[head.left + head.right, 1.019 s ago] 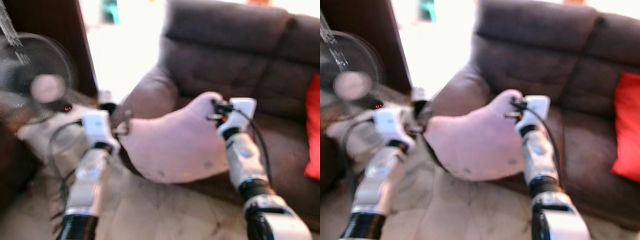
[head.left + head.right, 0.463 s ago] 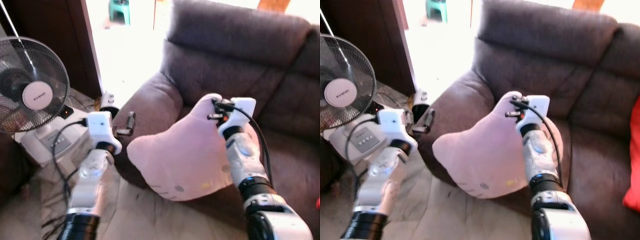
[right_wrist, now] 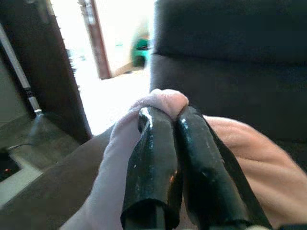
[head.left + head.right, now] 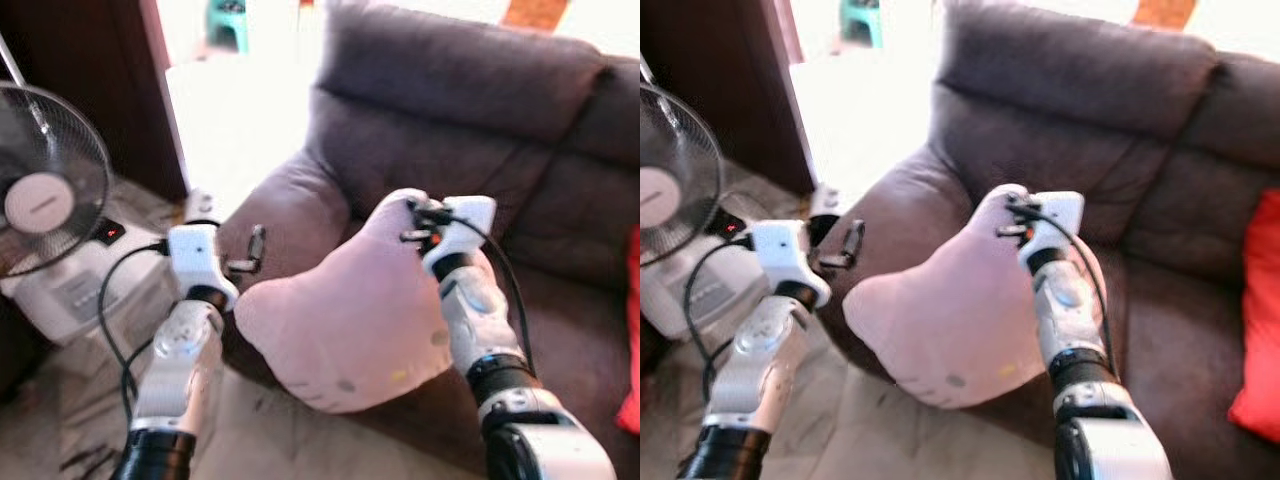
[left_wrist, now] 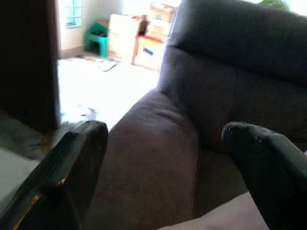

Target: Move the pillow to the sofa from floor

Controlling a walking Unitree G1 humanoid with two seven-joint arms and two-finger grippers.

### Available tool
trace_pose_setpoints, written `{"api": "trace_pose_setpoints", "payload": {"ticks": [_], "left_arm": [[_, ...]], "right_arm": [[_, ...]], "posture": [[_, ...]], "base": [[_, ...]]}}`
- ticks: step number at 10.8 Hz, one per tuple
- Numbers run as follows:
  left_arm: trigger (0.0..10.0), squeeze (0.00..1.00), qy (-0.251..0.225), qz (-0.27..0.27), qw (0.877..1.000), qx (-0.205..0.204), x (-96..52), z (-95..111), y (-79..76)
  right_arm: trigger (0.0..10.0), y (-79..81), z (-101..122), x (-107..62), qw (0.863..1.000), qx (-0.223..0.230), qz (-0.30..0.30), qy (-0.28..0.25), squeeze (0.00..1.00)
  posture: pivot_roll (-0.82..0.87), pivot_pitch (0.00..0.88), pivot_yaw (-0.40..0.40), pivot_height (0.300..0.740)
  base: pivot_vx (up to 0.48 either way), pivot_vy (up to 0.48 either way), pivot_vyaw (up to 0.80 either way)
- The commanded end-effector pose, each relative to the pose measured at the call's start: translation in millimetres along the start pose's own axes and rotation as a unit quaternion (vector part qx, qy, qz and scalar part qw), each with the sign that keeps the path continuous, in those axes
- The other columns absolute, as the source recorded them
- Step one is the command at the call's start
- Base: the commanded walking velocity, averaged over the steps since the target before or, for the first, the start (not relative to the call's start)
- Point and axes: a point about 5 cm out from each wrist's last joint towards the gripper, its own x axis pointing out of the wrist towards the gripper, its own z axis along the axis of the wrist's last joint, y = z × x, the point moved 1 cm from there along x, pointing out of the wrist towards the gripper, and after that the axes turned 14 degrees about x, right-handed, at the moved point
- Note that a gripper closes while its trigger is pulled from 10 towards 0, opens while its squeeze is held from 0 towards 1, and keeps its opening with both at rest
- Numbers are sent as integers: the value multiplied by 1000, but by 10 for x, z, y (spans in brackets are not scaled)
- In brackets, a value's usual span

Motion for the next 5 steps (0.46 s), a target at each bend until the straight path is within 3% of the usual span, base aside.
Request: {"api": "trace_pose_setpoints", "payload": {"ticks": [1, 5], "left_arm": [[10000, 0, 0, -3, 1000, 5, -1, 11, -32], [10000, 0, 2, -1, 1000, 4, 5, 3, -35]], "right_arm": [[10000, 38, 244, 60, 999, -10, 16, -46, 0], [10000, 105, 182, 64, 999, -11, 37, -29, 0]], "posture": [[145, 77, -88, 740], [144, 81, -95, 740]], "base": [[259, 0, 0], [266, 0, 0]]}}
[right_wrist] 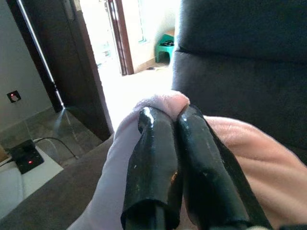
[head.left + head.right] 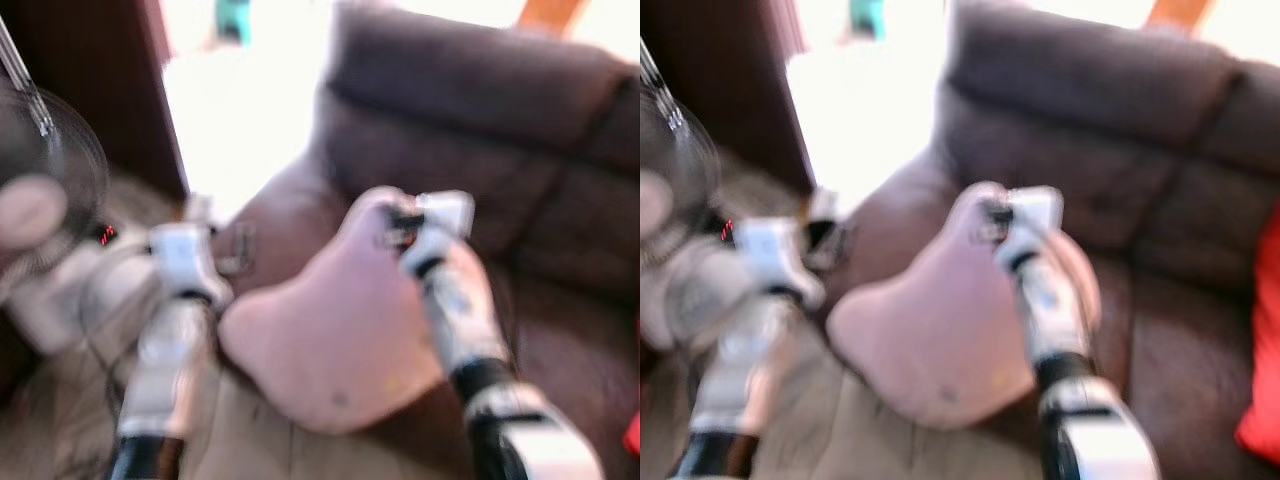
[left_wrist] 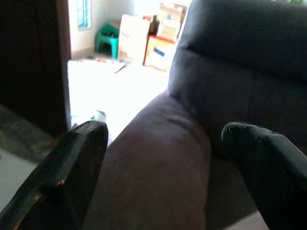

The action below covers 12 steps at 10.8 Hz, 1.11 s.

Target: Move the pillow to the sofa from floor

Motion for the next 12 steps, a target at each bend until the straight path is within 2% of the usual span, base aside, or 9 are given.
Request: {"api": "trace_pose_setpoints", "payload": {"ticks": [1, 4, 5, 6, 7, 8, 9, 12], "left_arm": [[10000, 0, 2, -15, 1000, 2, 1, -5, -106], [10000, 0, 4, -15, 1000, 3, 9, -12, -105], [10000, 0, 19, -23, 999, -27, 7, -59, -119], [10000, 0, 52, -1, 993, -109, -18, -194, -48], [10000, 0, 70, 13, 984, -161, -45, -283, 14], [10000, 0, 85, 23, 977, -195, -93, -360, 99], [10000, 1000, 87, 31, 976, -196, -122, -385, 172], [10000, 1000, 154, 41, 970, -182, -169, -553, 349]], "right_arm": [[10000, -47, 250, 28, 999, -13, 1, -44, 0], [10000, -34, 236, 35, 999, -14, 6, -38, 0], [10000, -22, 213, 33, 999, -14, 8, -34, 0], [10000, -12, 190, 29, 999, -15, 11, -29, 0], [10000, -6, 180, 28, 999, -15, 12, -27, 0], [10000, -2, 174, 28, 999, -16, 14, -25, 0], [10000, 5, 164, 28, 1000, -16, 15, -22, 0], [10000, 30, 138, 30, 1000, -17, 21, -15, 0]], "posture": [[143, 81, -97, 740], [144, 78, -98, 740], [145, 77, -99, 740], [145, 77, -99, 740], [143, 77, -98, 740], [145, 79, -98, 740], [149, 80, -100, 740], [148, 83, -98, 740]], "base": [[274, 0, 0], [279, 0, 0], [0, 0, 0], [0, 0, 0], [0, 0, 0], [0, 0, 0], [0, 0, 0], [0, 0, 0]]}}
